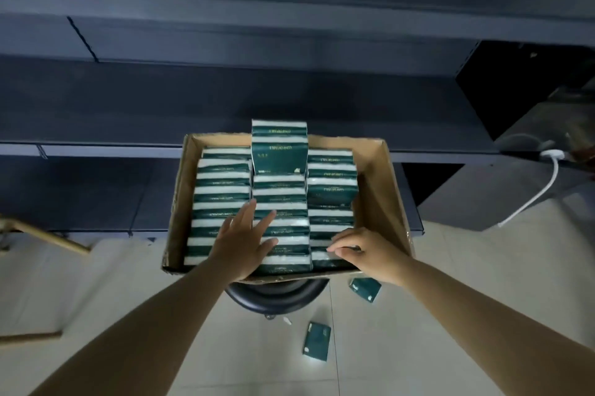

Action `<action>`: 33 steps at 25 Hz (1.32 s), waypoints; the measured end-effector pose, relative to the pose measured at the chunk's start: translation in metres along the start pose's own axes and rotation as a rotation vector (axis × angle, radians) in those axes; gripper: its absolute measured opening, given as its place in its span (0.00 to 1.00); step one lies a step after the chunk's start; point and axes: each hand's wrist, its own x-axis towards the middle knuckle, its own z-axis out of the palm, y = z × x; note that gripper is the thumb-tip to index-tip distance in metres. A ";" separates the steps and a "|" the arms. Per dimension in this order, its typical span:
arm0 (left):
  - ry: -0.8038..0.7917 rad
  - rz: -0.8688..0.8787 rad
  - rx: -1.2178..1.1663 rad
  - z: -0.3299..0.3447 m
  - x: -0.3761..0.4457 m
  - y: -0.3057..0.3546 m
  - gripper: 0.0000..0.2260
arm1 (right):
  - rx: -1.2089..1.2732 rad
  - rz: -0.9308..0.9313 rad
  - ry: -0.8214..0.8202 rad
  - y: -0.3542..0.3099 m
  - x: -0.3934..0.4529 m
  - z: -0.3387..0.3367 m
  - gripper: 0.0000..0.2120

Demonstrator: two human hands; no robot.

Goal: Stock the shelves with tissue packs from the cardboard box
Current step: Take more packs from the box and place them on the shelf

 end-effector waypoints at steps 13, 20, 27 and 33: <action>-0.110 0.002 0.044 0.032 0.032 -0.001 0.32 | 0.044 0.097 0.040 0.035 0.032 0.005 0.23; 0.057 -0.009 -0.045 0.007 0.016 0.003 0.33 | -0.024 -0.002 0.229 0.006 0.010 -0.027 0.15; 0.438 0.018 -0.153 -0.128 -0.026 -0.003 0.36 | 0.003 -0.217 0.403 -0.106 -0.023 -0.105 0.14; 0.725 0.050 -0.114 -0.282 -0.073 -0.041 0.39 | -0.064 -0.431 0.543 -0.249 -0.050 -0.190 0.16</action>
